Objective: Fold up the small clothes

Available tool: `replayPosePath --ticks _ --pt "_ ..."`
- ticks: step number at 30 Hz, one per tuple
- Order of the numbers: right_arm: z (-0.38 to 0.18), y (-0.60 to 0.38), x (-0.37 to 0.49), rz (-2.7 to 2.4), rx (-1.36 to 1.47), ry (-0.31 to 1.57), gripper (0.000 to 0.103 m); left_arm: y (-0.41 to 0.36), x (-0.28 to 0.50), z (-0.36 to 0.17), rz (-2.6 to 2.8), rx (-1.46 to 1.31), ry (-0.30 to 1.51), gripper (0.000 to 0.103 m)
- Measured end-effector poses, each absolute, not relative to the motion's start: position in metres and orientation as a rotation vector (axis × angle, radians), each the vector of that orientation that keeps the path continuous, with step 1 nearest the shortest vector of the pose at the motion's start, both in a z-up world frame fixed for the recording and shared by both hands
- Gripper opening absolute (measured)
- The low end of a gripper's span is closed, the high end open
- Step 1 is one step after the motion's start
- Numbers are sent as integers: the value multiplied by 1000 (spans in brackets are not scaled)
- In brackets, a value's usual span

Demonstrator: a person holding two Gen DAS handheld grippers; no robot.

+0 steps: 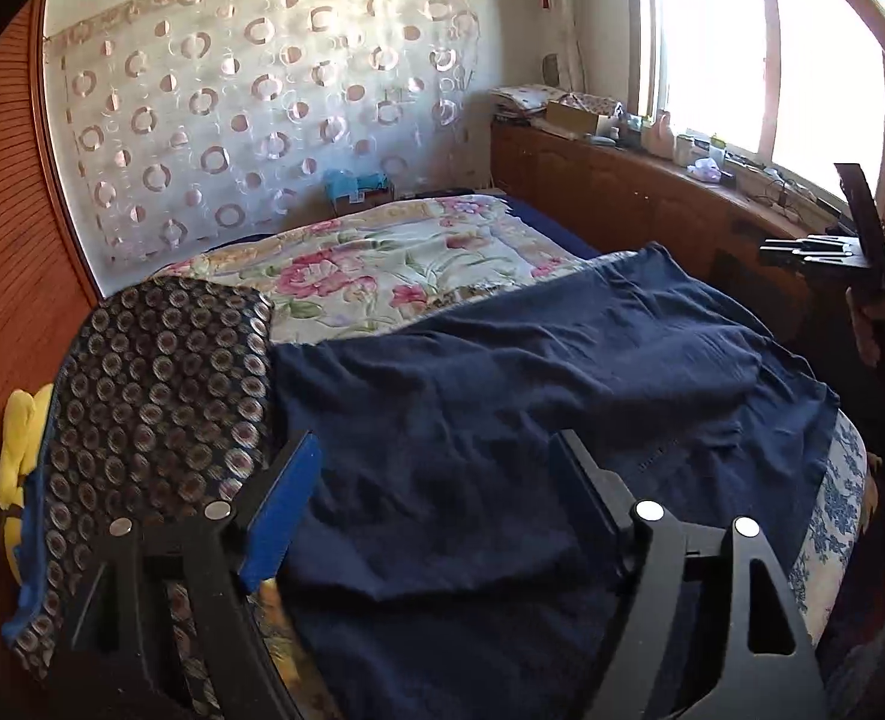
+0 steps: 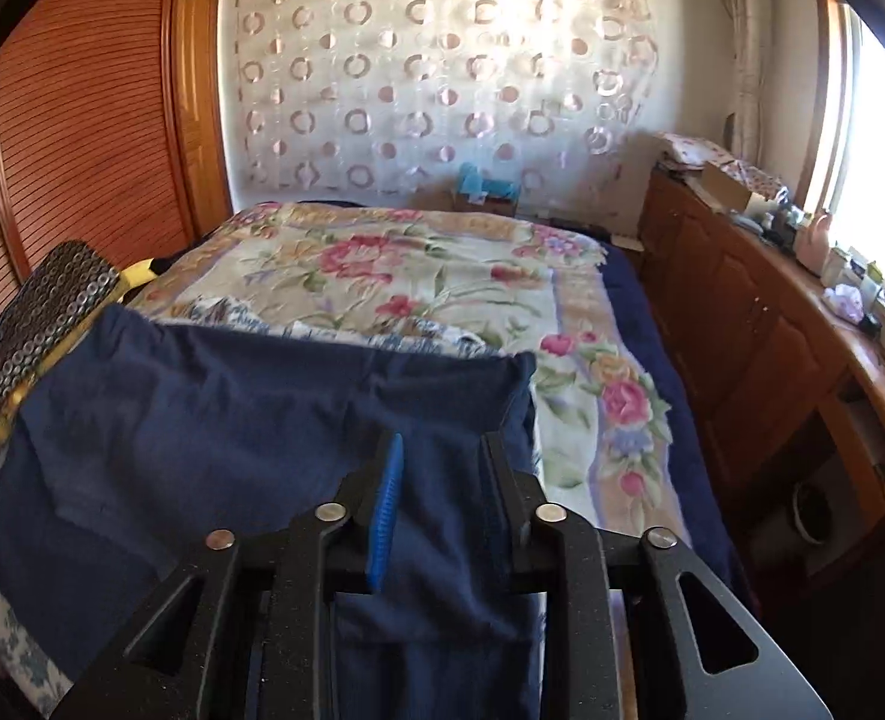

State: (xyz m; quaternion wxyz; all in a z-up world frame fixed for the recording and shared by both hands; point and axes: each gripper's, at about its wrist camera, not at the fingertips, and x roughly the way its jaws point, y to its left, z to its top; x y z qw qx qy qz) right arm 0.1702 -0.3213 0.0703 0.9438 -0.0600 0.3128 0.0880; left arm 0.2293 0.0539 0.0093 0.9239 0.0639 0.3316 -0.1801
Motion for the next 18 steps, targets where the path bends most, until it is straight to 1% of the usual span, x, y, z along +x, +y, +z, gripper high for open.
replayPosePath --ticks 3,14,17,18 --pt "57 -338 185 194 -97 664 42 49 223 -2 -375 98 701 79" --pt "21 -363 193 205 -14 737 42 41 214 -68 -360 91 852 79" --pt "16 -370 191 221 6 752 42 36 217 -86 -361 99 921 80" --pt "14 -368 192 222 -1 759 42 32 213 -87 -352 129 895 80"
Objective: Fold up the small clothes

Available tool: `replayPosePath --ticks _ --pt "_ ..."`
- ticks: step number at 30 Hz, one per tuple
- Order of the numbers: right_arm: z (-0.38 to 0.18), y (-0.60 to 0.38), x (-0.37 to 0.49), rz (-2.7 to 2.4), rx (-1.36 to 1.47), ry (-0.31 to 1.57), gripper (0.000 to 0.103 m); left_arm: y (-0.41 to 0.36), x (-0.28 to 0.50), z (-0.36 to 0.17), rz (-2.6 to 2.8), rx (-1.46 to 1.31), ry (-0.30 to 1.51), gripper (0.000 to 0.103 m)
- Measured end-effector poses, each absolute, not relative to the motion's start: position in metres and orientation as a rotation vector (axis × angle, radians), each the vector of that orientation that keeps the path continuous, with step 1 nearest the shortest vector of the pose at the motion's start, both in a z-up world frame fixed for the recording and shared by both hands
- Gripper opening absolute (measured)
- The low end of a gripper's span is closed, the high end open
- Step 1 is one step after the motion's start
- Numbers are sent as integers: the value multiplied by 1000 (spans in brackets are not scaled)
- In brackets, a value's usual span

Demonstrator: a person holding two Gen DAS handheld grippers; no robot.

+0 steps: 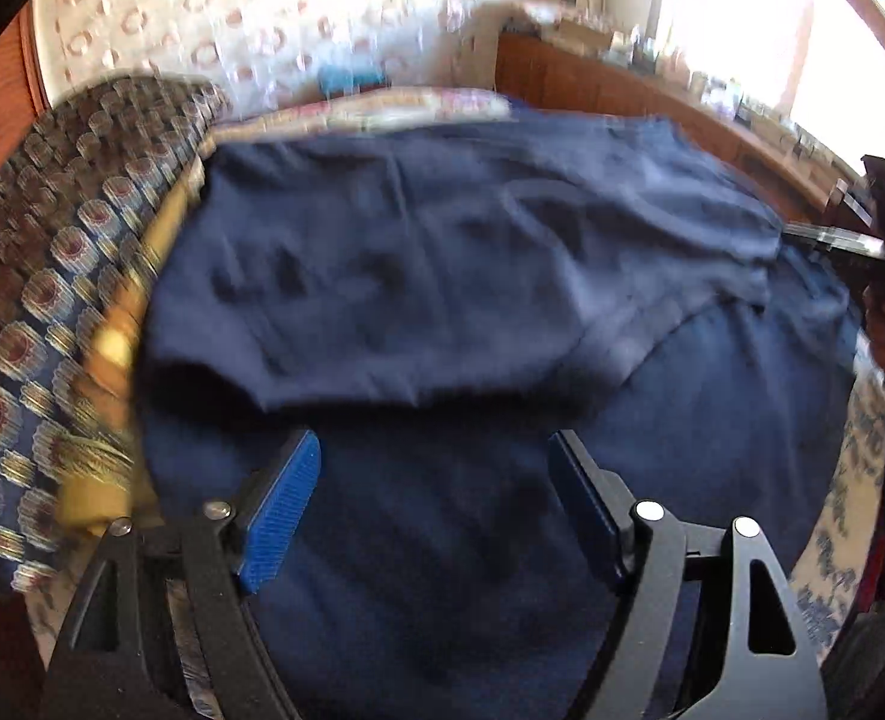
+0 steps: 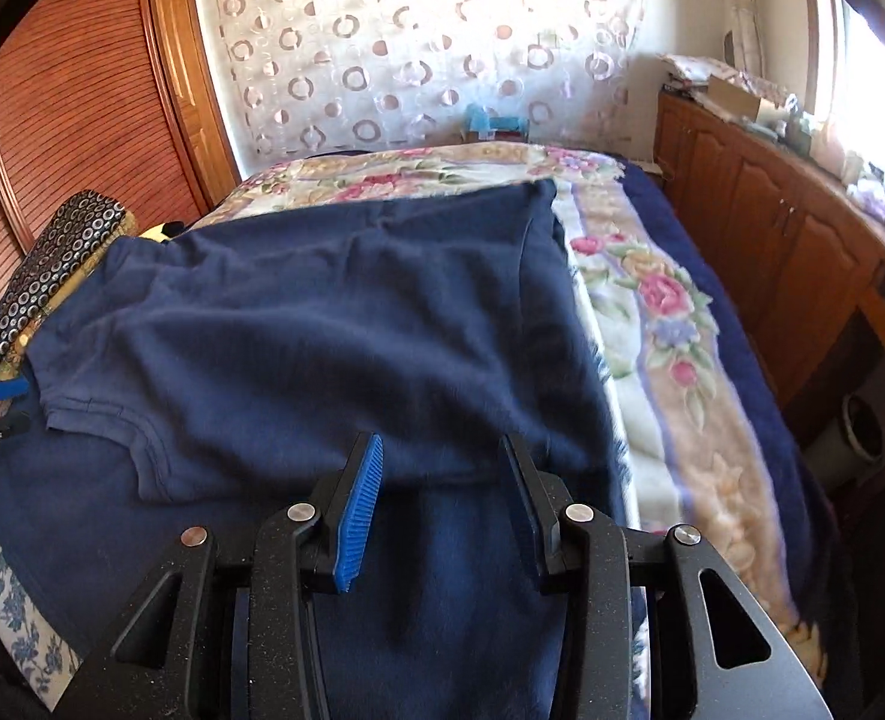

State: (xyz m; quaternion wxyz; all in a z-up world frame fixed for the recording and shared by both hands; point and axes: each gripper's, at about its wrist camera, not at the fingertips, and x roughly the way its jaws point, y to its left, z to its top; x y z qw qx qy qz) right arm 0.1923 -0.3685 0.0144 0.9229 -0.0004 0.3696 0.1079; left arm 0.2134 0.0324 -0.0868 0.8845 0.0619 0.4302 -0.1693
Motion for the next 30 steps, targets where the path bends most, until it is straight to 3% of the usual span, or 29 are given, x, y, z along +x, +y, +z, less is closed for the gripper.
replayPosePath --ticks 11,21,27,30 --pt "9 -358 200 219 -26 773 42 19 213 -91 -372 153 894 92" --pt "0 -343 197 193 -82 771 44 24 218 -90 -364 140 922 92" --pt "0 -342 196 193 -82 770 44 63 212 -70 -319 -35 867 81" --pt "0 -342 196 189 -90 769 44 74 213 -65 -293 -59 856 69"
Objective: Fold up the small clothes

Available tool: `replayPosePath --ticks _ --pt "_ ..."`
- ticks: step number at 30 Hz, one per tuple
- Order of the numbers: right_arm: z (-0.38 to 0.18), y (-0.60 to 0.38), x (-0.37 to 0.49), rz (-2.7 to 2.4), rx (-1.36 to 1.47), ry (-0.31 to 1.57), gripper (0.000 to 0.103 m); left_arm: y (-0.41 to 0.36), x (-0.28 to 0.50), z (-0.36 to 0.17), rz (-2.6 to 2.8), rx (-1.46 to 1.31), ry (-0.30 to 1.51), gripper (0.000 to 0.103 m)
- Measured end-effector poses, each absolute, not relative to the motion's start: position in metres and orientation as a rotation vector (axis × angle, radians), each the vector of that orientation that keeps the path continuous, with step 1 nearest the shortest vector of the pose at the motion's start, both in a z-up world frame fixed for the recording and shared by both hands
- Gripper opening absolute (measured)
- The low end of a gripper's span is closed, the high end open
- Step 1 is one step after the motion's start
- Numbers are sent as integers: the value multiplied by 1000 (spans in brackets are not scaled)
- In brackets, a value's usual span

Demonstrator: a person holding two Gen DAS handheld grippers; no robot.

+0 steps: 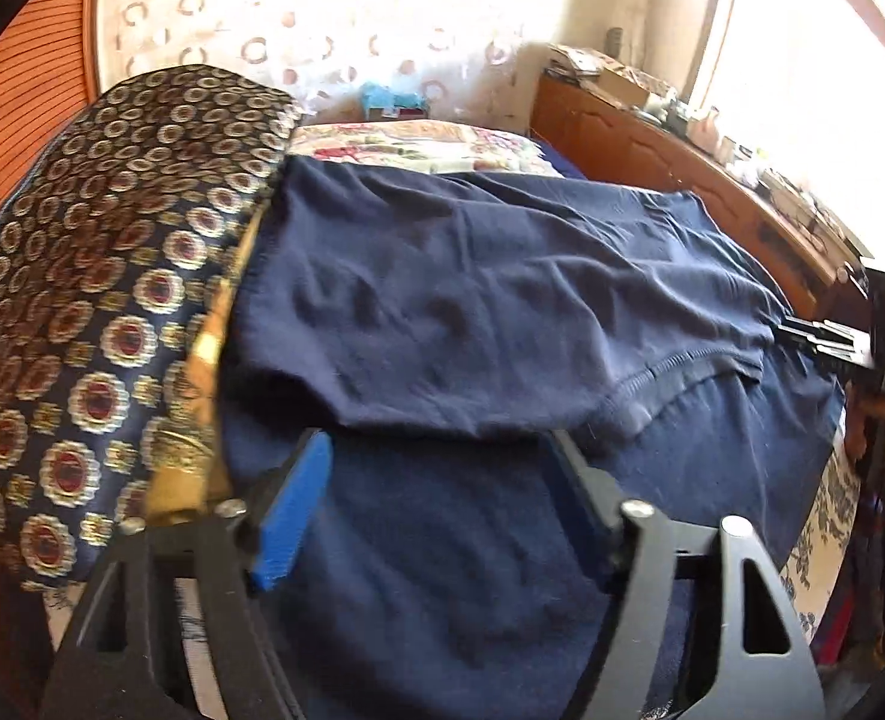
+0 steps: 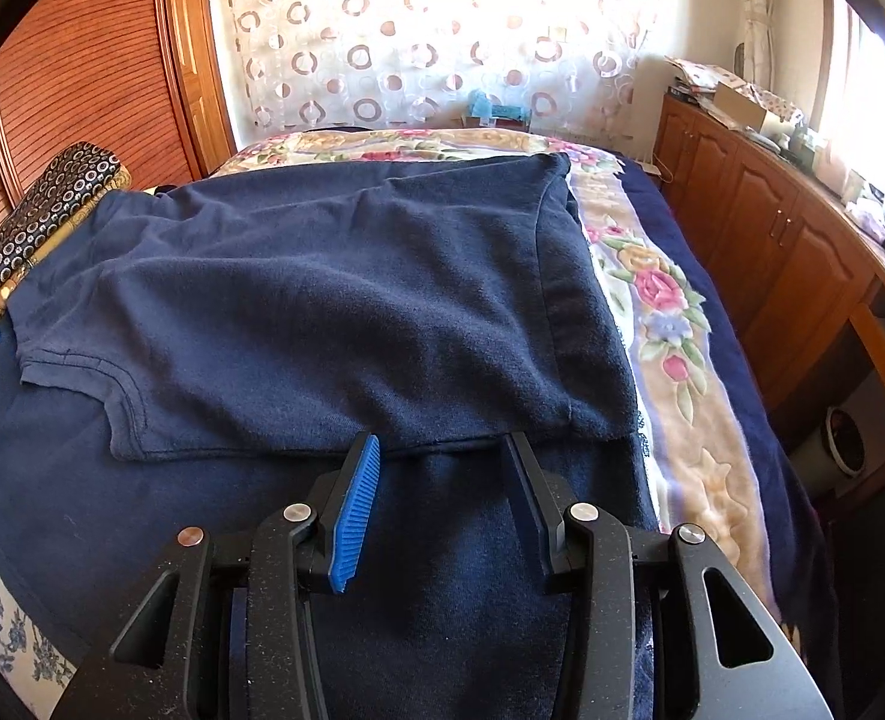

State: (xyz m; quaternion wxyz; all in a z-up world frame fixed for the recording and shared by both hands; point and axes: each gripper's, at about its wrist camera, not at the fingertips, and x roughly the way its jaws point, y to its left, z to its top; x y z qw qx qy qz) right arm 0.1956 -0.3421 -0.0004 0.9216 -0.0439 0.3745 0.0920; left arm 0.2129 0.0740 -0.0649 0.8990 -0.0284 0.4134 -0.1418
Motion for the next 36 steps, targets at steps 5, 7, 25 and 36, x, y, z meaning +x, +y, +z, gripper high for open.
replayPosePath --ticks 5,7,25,36 --pt "0 -342 195 187 -96 769 44 76 226 -72 -240 -45 883 57" --pt "0 -341 195 186 -98 769 44 74 232 -75 -219 -47 892 56" --pt "-1 -341 195 187 -98 769 44 65 255 -90 -117 -34 859 56" --pt "2 -367 182 172 -3 763 44 65 256 -92 -112 -34 858 56"
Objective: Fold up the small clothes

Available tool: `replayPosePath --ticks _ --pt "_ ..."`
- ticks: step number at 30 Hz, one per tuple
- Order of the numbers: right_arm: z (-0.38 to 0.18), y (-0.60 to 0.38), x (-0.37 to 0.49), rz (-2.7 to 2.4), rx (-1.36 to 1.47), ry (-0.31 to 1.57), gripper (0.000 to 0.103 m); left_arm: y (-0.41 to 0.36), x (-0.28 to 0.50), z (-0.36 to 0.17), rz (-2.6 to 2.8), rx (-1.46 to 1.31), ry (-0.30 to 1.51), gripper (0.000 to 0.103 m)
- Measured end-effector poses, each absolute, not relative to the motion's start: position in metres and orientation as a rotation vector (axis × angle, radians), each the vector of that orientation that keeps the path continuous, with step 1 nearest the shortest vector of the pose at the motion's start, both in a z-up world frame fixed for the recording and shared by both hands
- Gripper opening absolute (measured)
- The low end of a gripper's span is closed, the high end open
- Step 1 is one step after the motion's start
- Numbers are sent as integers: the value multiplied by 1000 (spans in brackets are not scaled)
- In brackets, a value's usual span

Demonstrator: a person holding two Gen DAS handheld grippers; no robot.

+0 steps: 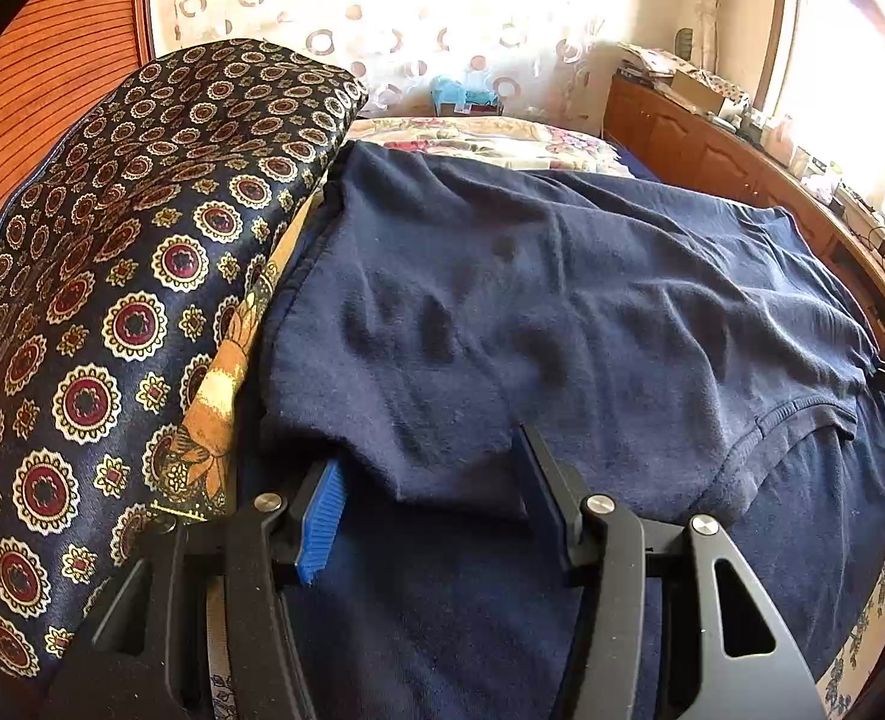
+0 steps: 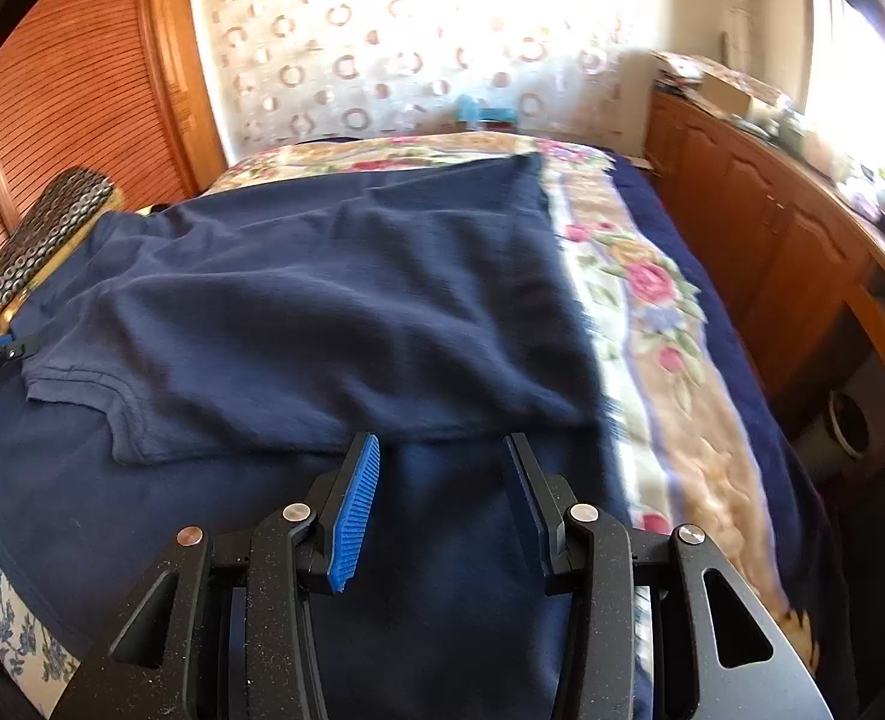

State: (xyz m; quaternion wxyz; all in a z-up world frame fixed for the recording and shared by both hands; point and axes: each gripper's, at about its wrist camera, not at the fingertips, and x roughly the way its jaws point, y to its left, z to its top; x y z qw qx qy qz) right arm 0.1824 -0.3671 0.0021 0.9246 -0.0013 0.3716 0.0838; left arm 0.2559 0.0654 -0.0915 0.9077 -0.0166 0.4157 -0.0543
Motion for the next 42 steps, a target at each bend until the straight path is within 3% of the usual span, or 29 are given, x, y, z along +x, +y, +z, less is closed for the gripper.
replayPosePath --ticks 10,22,24,26,28,31,42 --pt "4 -375 195 190 39 803 52 63 259 -93 -108 -20 859 56" --pt "0 -386 227 175 162 787 52 63 259 -93 -108 -22 855 55" --pt "-1 -382 225 145 119 780 42 62 257 -92 -104 -12 852 49" --pt "-2 -378 225 122 81 775 28 65 256 -91 -115 -29 845 23" --pt "-2 -375 225 135 71 777 15 72 256 -88 -119 -62 836 8" --pt "3 -369 222 138 43 752 9 79 252 -81 -138 -89 819 4" --pt "44 -353 181 159 -29 587 7 74 223 -32 -216 -65 702 3"
